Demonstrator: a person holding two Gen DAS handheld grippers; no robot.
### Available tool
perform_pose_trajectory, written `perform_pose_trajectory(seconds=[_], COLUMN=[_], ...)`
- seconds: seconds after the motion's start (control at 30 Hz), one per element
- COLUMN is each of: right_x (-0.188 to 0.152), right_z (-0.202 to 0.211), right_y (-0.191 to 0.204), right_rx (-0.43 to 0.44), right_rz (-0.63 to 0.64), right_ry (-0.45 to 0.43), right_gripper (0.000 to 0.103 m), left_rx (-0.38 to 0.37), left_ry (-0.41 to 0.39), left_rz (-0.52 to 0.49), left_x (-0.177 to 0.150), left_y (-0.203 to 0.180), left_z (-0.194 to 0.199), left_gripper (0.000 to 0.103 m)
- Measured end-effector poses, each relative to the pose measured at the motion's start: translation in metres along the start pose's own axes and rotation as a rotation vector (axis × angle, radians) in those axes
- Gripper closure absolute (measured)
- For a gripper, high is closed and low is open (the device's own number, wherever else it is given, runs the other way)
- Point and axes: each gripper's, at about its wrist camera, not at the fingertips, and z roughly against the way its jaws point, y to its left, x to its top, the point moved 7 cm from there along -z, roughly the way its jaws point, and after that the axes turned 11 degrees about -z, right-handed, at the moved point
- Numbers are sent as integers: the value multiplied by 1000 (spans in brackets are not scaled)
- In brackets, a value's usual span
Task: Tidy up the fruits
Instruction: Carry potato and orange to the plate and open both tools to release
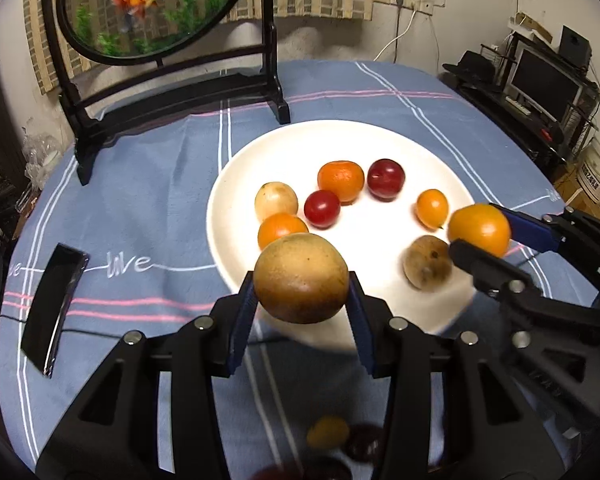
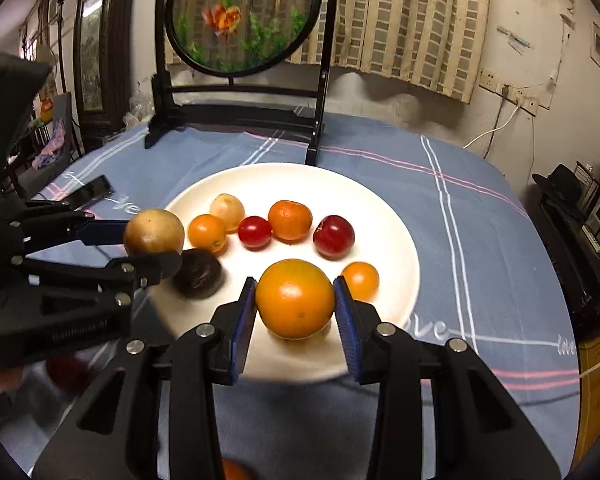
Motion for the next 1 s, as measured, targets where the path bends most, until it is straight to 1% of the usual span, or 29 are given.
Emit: perform_pose_trajectory(seconds=[0.07, 0.17, 0.23, 0.27, 0.3, 0.37, 0.5, 0.63, 0.67, 0.73, 0.8, 0.87, 1.0], right_x=[2, 3, 0, 1, 0, -1, -1, -7, -11, -18, -30, -42, -66], right_z=[-17, -31, -41, -42, -43, -42, -27, -6, 3, 14, 28, 44, 68], right_y=[-2, -5, -8, -9, -10, -10, -18, -25, -27, -29, -31, -32, -34], right_rx=[-18, -39, -44, -58, -66, -65, -52, -20, -18, -18, -24, -22, -7], right_rz=[0, -3, -8, -5, 0, -1, -39, -87, -93, -97, -103, -102, -125], right_ry=[21, 32, 41, 23, 21, 24, 10, 5, 1, -4, -4, -11, -9], right_gripper=[64, 64, 63, 62, 61, 61, 61, 61, 61, 61, 61, 61, 61], left_rx=[-3, -6, -7, 0, 9, 11, 18, 24, 26, 30, 33, 36, 68], left_ry=[6, 30, 40, 32, 24, 10, -14, -46, -53, -60, -65, -72, -75], left_rz=[6, 21, 28, 31, 34, 41, 59, 53, 46, 40, 50, 61, 30], left_x=[2, 1, 0, 0, 1, 1, 0, -6, -9, -16, -24, -37, -60], left_y=[1, 4, 5, 7, 8, 10, 13, 10, 9, 9, 11, 12, 10], left_z=[-9, -23, -28, -28, -27, -22, -7, 16, 23, 36, 46, 59, 79], left_gripper=[58, 58, 55, 53, 51, 51, 43, 36, 35, 27, 23, 22, 19])
